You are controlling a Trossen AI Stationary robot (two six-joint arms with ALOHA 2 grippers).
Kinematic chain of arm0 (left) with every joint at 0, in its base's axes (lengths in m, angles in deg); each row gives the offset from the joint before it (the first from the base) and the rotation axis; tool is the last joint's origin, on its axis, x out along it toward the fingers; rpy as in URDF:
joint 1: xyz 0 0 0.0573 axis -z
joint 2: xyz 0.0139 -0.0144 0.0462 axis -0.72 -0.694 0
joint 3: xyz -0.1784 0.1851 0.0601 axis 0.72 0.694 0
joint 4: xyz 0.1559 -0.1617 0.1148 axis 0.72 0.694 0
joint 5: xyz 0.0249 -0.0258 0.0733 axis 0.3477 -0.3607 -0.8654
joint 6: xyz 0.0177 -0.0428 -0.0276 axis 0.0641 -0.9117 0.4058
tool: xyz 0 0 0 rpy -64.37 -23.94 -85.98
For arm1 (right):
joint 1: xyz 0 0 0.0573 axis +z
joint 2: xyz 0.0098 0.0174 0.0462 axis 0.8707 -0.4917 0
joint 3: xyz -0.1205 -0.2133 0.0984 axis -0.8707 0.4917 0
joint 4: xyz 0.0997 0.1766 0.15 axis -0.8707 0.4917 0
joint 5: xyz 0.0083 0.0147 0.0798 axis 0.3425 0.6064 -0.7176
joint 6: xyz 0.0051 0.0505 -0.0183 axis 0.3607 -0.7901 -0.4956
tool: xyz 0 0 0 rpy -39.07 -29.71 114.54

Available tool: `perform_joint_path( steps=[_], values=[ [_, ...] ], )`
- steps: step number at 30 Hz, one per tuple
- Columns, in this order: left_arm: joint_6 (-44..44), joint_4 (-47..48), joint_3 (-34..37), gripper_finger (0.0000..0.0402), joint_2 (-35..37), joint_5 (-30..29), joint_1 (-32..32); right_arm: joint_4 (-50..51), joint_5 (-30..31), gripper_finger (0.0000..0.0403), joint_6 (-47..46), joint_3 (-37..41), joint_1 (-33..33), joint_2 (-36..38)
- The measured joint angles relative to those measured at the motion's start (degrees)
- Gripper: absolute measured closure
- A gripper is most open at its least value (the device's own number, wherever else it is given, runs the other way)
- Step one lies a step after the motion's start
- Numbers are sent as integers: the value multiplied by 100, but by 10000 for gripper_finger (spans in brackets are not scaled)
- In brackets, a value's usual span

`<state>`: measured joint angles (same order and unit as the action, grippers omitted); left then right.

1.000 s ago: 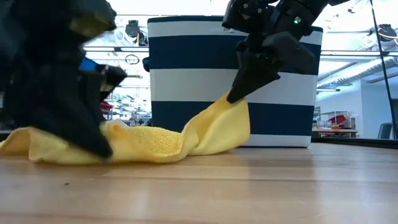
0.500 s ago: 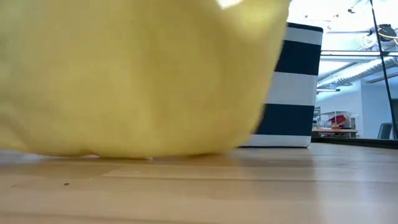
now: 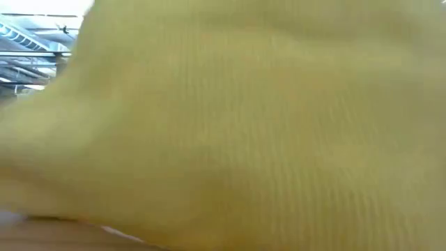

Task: Fold towel
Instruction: Fold the yellow towel

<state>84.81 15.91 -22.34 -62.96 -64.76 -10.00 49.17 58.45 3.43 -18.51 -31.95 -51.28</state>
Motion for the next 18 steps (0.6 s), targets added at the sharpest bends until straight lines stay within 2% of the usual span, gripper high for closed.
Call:
perform_joint_path(
  steps=[4,9,12,18],
  values=[
    [-159,257,-7,399,-381,-24,-409,559,567,403,-310,0,-259,-575],
    [-373,581,-7,399,-719,-33,-772,634,654,403,-259,0,-378,-1230],
    [-399,604,-7,399,-728,-44,-890,703,1261,403,-221,2,-392,-1427],
    [-176,614,-7,399,-728,-473,-950,883,2180,403,-107,2,-391,-1435]
  ],
)
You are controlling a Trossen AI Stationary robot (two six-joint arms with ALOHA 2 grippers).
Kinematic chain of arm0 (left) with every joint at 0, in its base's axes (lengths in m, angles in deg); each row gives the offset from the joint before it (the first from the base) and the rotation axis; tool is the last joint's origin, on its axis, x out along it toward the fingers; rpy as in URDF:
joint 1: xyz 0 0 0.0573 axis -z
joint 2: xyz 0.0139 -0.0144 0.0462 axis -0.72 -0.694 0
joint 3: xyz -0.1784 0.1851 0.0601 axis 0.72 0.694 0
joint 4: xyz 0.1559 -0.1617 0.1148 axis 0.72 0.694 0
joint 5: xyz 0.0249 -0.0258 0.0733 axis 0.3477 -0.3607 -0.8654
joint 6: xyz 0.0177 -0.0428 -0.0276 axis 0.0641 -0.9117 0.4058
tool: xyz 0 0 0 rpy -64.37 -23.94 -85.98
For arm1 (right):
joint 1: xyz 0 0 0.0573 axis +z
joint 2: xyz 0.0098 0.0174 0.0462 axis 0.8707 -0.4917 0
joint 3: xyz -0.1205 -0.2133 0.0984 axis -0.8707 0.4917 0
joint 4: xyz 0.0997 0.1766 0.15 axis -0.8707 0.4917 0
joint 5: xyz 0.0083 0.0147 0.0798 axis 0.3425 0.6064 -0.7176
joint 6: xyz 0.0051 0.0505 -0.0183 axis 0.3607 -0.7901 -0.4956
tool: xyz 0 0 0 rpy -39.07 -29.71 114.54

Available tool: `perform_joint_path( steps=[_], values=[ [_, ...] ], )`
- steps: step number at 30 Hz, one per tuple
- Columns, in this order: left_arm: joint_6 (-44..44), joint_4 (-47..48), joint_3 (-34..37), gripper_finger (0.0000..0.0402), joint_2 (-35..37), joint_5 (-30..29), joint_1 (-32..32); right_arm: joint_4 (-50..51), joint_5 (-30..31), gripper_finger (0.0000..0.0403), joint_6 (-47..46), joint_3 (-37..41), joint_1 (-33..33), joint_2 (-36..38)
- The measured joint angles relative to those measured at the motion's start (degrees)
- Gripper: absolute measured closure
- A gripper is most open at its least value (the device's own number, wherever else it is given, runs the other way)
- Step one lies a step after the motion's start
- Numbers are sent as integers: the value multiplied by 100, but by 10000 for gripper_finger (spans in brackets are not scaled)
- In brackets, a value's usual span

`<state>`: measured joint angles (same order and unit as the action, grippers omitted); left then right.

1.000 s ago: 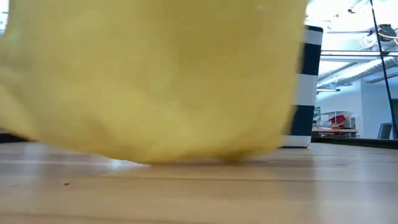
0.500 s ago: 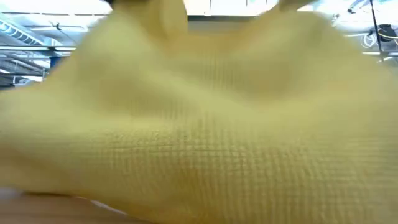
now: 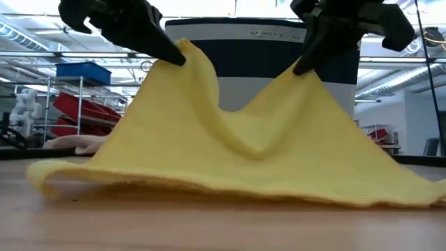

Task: Fold towel
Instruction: Fold the yellow towel

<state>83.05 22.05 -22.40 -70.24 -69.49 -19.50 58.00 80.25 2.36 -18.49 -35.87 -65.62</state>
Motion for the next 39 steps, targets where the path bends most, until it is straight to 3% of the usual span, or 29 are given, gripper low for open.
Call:
perform_joint_path(
  steps=[5,12,18,25,35,39],
  values=[
    [-60,266,0,399,0,113,-135,154,-302,403,-45,0,-104,9],
    [23,784,0,399,0,229,-272,574,-170,403,-225,0,-109,9],
    [541,832,0,399,0,1128,-286,580,-752,403,-92,139,-62,11],
    [1055,827,0,399,0,2156,-276,-379,-1903,403,245,908,-56,11],
    [1093,634,-2,399,-143,3017,-278,-1587,-2411,403,495,1320,233,9],
    [1122,412,-2,399,-256,3055,-235,-1719,-2643,403,557,1320,356,9]
  ],
)
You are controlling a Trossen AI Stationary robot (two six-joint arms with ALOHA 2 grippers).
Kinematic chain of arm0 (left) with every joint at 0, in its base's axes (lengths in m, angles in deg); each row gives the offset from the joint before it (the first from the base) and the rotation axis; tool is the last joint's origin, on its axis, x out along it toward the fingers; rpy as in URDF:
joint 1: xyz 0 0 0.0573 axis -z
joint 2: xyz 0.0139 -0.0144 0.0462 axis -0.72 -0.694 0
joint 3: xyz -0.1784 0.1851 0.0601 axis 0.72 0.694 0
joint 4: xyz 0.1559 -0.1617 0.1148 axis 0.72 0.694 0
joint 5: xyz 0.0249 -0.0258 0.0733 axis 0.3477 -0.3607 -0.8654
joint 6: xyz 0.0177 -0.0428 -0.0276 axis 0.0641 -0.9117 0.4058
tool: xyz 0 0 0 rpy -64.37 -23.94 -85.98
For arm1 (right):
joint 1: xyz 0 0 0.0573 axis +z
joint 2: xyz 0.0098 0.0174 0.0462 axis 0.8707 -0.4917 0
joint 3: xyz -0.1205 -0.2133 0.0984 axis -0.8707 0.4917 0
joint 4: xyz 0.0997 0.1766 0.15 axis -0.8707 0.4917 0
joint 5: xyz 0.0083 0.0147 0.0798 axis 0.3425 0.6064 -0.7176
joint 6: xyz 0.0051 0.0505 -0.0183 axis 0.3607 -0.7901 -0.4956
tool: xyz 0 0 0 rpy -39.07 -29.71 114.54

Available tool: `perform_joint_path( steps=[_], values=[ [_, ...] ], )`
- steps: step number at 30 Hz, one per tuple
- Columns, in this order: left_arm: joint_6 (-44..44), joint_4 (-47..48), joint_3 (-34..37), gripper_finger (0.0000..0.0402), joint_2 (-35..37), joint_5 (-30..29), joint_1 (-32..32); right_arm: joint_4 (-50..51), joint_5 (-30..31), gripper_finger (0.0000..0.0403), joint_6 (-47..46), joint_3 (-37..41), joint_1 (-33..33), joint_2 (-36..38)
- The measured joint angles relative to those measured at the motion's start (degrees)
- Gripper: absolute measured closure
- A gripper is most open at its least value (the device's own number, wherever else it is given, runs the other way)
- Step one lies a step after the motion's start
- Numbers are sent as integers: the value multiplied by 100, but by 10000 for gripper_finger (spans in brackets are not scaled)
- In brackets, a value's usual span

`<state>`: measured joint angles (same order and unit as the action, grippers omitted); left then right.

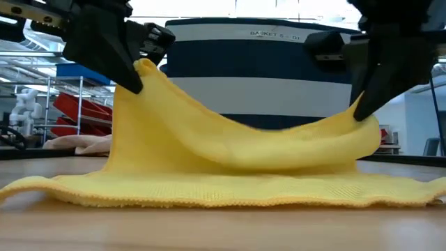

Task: Fold towel
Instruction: Fold the yellow towel

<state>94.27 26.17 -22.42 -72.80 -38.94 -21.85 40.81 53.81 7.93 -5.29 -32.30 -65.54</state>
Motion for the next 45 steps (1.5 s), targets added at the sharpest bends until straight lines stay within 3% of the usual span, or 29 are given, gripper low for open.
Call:
perform_joint_path(
  steps=[8,20,33,39,45],
  values=[
    [35,-266,0,399,-7,153,138,-173,-789,403,-225,0,257,2],
    [-8,-720,-2,399,-869,710,134,-313,-1027,403,-214,-2,300,-11],
    [-3,-919,-2,399,-933,746,182,-647,-1660,384,4,-2,283,-609],
    [-3,-923,0,396,-933,749,208,-859,-1910,364,40,-2,261,-1074],
    [-5,-1036,-1,390,-933,749,210,-848,-1821,320,-148,-2,191,-1091]
  ],
)
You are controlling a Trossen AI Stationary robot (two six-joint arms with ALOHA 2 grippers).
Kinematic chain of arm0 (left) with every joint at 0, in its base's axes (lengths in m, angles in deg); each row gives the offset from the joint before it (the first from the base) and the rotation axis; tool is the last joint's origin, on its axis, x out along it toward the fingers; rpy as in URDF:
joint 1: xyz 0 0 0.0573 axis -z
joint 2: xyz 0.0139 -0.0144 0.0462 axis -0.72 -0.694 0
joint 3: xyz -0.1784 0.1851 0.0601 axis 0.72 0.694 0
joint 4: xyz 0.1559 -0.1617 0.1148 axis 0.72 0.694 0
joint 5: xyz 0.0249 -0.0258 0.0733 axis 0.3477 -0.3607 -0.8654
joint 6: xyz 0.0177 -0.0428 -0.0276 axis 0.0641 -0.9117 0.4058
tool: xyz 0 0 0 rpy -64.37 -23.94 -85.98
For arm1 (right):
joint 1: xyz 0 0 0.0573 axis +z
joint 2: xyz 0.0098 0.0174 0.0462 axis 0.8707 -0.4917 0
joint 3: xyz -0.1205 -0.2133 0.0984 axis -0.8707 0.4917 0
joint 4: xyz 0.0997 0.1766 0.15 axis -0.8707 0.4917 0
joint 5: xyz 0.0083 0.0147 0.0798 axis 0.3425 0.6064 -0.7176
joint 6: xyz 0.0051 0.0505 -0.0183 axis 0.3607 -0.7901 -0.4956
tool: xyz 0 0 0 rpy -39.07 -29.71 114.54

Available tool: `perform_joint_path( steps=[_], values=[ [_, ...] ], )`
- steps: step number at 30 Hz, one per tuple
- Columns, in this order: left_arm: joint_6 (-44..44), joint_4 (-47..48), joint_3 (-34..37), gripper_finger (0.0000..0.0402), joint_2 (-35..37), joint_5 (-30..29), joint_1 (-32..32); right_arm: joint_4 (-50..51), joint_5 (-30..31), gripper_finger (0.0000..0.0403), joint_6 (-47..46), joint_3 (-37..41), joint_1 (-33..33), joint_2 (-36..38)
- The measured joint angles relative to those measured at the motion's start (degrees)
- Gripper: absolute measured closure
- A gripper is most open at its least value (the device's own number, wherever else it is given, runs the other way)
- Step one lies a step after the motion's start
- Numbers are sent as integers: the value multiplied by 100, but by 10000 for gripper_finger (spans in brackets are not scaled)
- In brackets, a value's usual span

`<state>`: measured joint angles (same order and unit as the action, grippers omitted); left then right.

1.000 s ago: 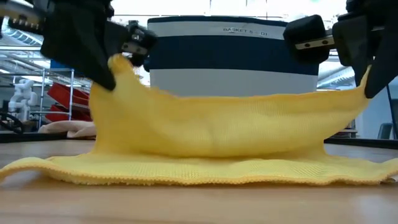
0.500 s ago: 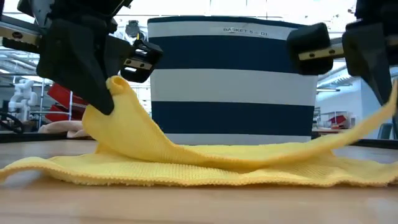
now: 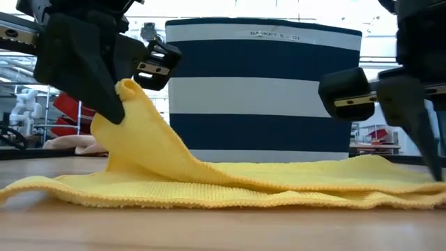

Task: Fold towel
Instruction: Fold the yellow towel

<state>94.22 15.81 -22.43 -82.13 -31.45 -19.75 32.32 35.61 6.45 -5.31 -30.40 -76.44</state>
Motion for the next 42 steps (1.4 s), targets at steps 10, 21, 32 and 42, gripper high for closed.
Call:
perform_joint_path(
  steps=[10,21,32,42],
  values=[
    [60,50,-359,388,55,0,165,35,12,299,-158,0,-59,59],
    [-26,636,-544,388,-2,-2,379,131,16,299,-258,0,-229,59],
    [-4,527,-543,388,-578,147,353,186,15,298,-348,0,-266,59],
    [-2,472,-542,386,-767,417,345,181,17,298,-415,0,-367,59]
  ],
)
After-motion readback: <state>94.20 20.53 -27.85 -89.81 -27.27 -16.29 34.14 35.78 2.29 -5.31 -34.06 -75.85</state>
